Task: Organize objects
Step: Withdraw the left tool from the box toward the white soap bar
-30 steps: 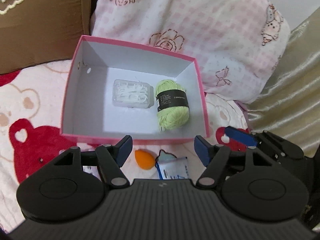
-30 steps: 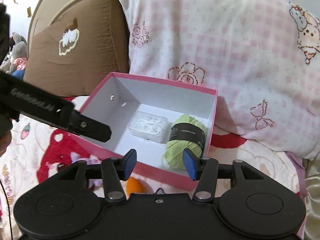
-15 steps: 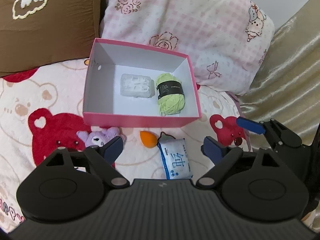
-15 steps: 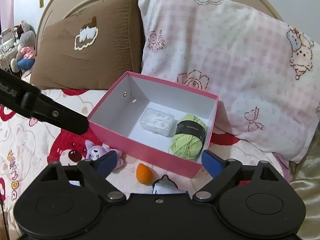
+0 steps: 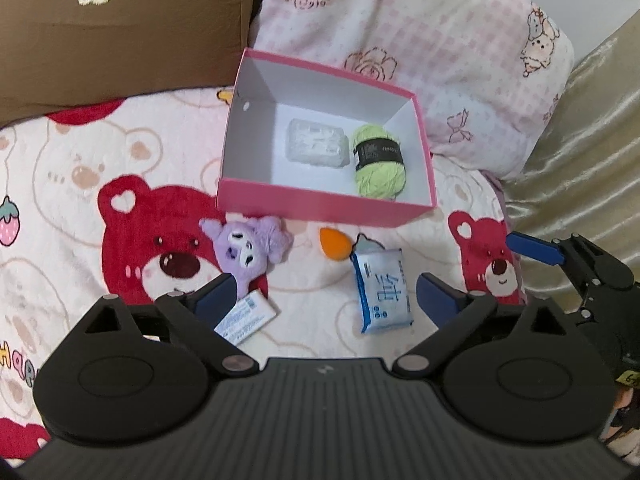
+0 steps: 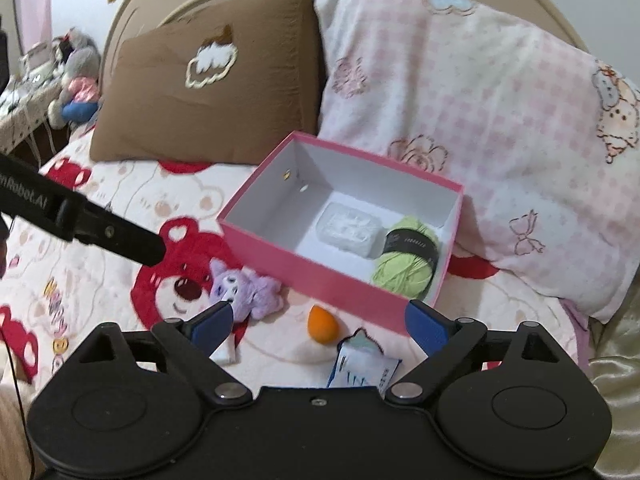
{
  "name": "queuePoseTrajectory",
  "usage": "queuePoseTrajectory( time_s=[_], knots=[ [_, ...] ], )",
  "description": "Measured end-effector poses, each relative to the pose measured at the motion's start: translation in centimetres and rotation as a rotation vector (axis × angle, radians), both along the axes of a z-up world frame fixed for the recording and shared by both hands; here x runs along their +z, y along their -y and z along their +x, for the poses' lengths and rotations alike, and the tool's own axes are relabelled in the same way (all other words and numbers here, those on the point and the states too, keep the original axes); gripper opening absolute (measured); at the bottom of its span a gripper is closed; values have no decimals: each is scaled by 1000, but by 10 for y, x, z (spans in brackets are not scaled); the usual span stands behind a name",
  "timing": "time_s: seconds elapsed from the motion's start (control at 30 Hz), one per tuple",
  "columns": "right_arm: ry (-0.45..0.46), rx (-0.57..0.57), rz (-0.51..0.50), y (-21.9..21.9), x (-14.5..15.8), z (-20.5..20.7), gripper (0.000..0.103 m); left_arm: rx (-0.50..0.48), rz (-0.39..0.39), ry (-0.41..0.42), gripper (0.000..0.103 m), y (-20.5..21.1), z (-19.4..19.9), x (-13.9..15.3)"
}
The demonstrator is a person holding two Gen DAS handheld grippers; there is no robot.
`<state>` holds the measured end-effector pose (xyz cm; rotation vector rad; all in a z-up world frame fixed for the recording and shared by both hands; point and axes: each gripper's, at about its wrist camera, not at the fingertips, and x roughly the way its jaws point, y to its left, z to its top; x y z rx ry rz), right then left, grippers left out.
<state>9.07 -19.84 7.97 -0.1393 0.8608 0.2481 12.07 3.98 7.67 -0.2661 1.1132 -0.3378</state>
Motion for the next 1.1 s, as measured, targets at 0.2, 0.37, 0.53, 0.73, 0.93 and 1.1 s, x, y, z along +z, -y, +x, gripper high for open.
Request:
queuePoseTrajectory(
  time_s=[0.2,0.37,0.53,0.73,0.93,1.1],
  knots=[
    [-26,20,-11,-7,-4,-8,95,-19,27,5,97,-4,-11,-3],
    [-55,67,9,-16,-8,-15,95,-53,54,21,97,-9,-22,-15],
    [-96,121,15,-28,-19,-21,95,-63,72,22,97,-15,-28,-27],
    [-133,161,27,-41,-30,-26,95,-83,66,-8,97,-21,-34,-46],
    [-180,206,45,-58,-47,-27,95,-77,64,-37,97,-25,-40,-64],
    [-218,228,67,-69,-61,-24,95,-57,6,-52,96,-34,-41,-80]
  ],
)
